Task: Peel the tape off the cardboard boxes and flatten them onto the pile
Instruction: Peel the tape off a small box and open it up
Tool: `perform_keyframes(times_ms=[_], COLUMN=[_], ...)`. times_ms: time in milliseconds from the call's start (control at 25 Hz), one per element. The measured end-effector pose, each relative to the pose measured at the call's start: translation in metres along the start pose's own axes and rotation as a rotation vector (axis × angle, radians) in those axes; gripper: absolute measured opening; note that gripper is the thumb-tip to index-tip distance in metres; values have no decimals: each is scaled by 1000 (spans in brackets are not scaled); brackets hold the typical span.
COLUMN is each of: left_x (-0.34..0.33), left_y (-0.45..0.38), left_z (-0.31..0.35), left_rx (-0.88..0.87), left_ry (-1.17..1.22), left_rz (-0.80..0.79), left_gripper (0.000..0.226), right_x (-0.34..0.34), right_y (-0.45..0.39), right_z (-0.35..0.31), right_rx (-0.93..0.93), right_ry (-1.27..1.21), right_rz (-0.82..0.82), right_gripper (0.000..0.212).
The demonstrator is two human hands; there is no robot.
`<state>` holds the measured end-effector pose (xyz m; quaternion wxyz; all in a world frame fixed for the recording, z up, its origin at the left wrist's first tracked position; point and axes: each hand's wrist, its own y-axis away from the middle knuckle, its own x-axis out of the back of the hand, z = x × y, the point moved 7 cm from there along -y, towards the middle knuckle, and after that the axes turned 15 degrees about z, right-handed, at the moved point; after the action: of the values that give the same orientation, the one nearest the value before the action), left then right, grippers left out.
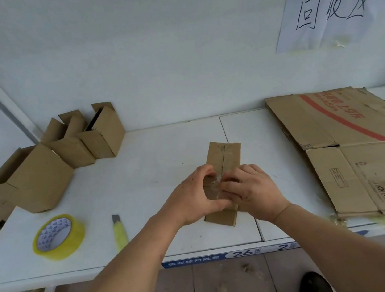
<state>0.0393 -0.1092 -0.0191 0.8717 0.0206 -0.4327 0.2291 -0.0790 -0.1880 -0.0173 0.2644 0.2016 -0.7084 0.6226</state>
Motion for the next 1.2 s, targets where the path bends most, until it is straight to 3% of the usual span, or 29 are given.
perform_keyframes(times_ms=[80, 200, 240, 320, 480, 600, 800, 960, 1080, 1200], left_x=[-1, -2, -2, -3, -12, -21, -17, -4, -12, -13], left_y=[0, -2, -1, 2, 9, 12, 6, -3, -12, -15], left_z=[-1, -1, -1, 2, 16, 13, 12, 14, 28, 27], left_rx=[30, 48, 60, 83, -128, -274, -181, -126, -76, -87], left_ry=[9, 11, 43, 140, -61, -147, -61, -170, -367, -299], left_rz=[-9, 29, 66, 175, 267, 245, 142, 127, 138, 151], left_gripper=[100, 106, 101, 84, 59, 59, 55, 68, 67, 45], right_x=[-1, 0, -4, -8, -8, -10, -23, -16, -13, -11], right_y=[-7, -12, -10, -6, 3, -1, -19, -7, -7, -10], right_z=[2, 24, 29, 37, 57, 66, 79, 90, 83, 73], right_rx=[-129, -763, -931, -1036, -1097, -1191, -1221, -1363, -1284, -986], right_ry=[-56, -349, -461, -487, -362, -491, -425, -351, -306, -234], right_rz=[-14, -35, -49, -43, -14, -17, -70, 134, 143, -6], right_gripper=[14, 9, 9, 10, 11, 13, 10, 7, 9, 14])
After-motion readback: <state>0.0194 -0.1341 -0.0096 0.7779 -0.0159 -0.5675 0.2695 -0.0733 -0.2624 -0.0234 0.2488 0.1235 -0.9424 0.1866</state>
